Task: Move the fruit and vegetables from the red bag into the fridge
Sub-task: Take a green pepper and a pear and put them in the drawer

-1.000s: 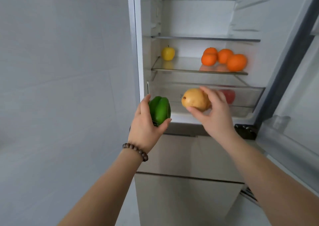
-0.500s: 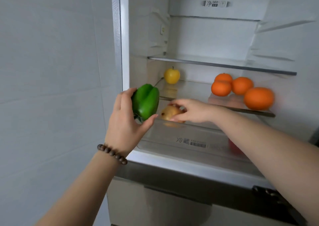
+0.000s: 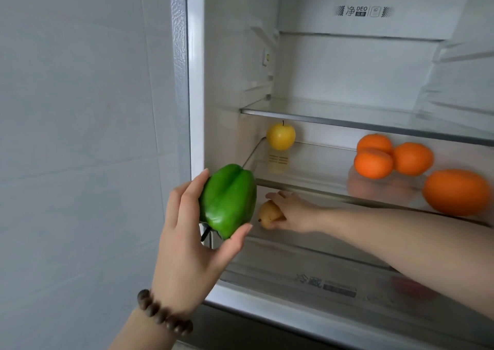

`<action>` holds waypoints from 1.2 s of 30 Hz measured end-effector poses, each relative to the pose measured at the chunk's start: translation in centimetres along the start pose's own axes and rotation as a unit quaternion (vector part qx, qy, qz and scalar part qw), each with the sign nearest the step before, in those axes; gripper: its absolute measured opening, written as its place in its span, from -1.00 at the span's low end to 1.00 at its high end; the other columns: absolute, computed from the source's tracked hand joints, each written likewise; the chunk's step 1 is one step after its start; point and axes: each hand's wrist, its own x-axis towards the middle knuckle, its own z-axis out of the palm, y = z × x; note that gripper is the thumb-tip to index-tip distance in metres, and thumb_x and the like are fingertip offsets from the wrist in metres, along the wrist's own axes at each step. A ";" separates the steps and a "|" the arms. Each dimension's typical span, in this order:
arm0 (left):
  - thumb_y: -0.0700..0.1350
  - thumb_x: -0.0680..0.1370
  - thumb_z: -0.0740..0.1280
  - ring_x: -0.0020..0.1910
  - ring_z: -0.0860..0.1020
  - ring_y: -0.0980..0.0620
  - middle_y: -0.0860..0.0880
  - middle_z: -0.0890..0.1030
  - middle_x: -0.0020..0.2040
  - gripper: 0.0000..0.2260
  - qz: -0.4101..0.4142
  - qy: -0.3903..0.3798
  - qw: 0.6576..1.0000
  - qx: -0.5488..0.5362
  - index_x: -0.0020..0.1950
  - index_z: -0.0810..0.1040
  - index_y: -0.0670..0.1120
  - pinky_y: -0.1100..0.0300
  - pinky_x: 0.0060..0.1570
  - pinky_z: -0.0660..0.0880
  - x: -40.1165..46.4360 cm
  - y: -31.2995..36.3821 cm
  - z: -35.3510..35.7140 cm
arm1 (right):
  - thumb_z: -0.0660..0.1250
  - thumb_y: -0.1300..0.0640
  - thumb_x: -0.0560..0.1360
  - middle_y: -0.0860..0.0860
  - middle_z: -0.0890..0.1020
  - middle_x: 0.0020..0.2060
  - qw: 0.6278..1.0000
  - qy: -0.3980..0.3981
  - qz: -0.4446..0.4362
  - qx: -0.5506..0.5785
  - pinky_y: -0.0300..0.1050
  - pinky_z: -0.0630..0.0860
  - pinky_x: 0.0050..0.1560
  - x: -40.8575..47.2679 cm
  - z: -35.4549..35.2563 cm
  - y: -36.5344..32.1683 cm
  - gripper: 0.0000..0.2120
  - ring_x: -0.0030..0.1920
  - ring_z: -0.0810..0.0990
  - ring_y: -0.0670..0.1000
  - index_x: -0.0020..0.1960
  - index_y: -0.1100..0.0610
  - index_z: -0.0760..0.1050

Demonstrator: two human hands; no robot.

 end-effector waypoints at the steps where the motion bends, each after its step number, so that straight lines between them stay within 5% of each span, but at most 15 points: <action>1: 0.16 0.37 0.39 0.15 0.37 0.35 0.05 0.37 0.19 -0.29 -0.002 0.001 1.000 -0.001 0.41 0.29 -0.13 0.55 0.10 0.28 0.0 -0.1 0.0 | 0.37 -0.13 0.43 0.11 0.36 0.35 1.000 0.007 0.007 0.012 -0.01 0.42 0.23 0.3 0.2 0.1 -0.28 0.25 0.44 0.15 0.46 0.07 0.14; 5: 0.15 0.36 0.39 0.15 0.36 0.38 0.02 0.37 0.17 -0.29 0.002 -0.005 1.000 0.001 0.42 0.28 -0.14 0.56 0.10 0.27 0.0 -0.2 0.1 | 0.40 -0.14 0.41 0.09 0.37 0.36 0.998 0.021 0.022 0.056 -0.04 0.42 0.24 0.7 0.6 0.3 -0.27 0.25 0.44 0.10 0.44 0.07 0.17; 12: 0.19 0.33 0.46 0.17 0.35 0.43 0.01 0.41 0.17 -0.17 0.006 -0.009 1.000 -0.020 0.43 0.25 -0.22 0.56 0.13 0.26 0.2 -0.1 0.1 | 0.27 -0.25 0.45 0.02 -0.07 0.54 0.998 -0.046 0.010 0.044 0.00 0.13 0.48 -0.8 -0.9 -0.3 -0.11 0.52 0.02 0.06 0.53 0.04 -0.18; 17: 0.21 0.31 0.45 0.11 0.44 0.20 -0.03 0.47 0.19 -0.25 0.026 -0.022 0.998 -0.050 0.34 0.33 -0.18 0.53 0.10 0.33 1.8 0.0 -0.4 | 0.12 -0.55 0.26 0.00 0.28 0.46 0.994 -0.076 0.018 0.074 0.02 0.22 0.44 -4.3 -3.5 -1.9 -0.05 0.43 0.28 0.04 0.47 0.02 0.20; 20: 0.18 0.33 0.42 0.08 0.44 0.27 0.02 0.48 0.16 -0.33 0.053 -0.032 0.995 -0.074 0.31 0.36 -0.15 0.51 0.07 0.35 3.3 0.7 -0.7 | 0.14 -0.50 0.29 -0.10 0.38 0.40 0.986 -0.100 0.039 0.126 -0.03 0.22 0.44 -7.8 -6.0 -3.2 -0.16 0.37 0.35 -0.05 0.42 -0.03 0.30; 25: 0.11 0.34 0.46 0.18 0.43 0.20 0.06 0.44 0.15 -0.37 0.130 -0.121 0.976 -0.128 0.34 0.37 -0.04 0.34 0.14 0.40 6.5 2.2 0.2 | 0.29 -0.25 0.41 -0.18 0.40 0.34 0.967 0.078 0.088 0.224 -0.19 0.24 0.41 -16.7 -8.0 -4.1 -0.41 0.34 0.36 -0.18 0.39 -0.13 0.31; 29: 0.17 0.28 0.50 0.14 0.44 0.16 0.01 0.47 0.16 -0.29 0.119 -0.249 0.954 -0.116 0.35 0.37 -0.01 0.35 0.15 0.36 8.7 3.3 3.4 | 0.32 -0.13 0.45 -0.20 0.44 0.22 0.933 0.293 0.155 0.139 -0.36 0.25 0.19 -23.0 -5.9 -3.6 -0.54 0.23 0.38 -0.23 0.32 -0.08 0.42; 32: 0.08 0.27 0.56 0.06 0.48 0.07 0.00 0.49 0.07 -0.33 0.122 -0.342 0.930 -0.060 0.27 0.40 -0.10 0.33 -0.02 0.36 9.1 4.7 6.6 | 0.30 -0.12 0.45 -0.17 0.45 0.21 0.917 0.319 0.201 0.132 -0.28 0.33 0.19 -25.6 -3.8 -3.1 -0.56 0.19 0.40 -0.20 0.31 -0.06 0.43; 36: 0.09 0.28 0.55 0.04 0.52 0.04 -0.02 0.52 0.10 -0.34 0.178 -0.494 0.851 -0.023 0.29 0.39 -0.03 0.15 0.04 0.50 8.8 6.0 10.2 | 0.30 -0.08 0.47 -0.22 0.41 0.24 0.904 0.328 0.234 0.141 -0.31 0.25 0.20 -27.8 -2.0 -2.3 -0.58 0.22 0.35 -0.25 0.32 -0.10 0.40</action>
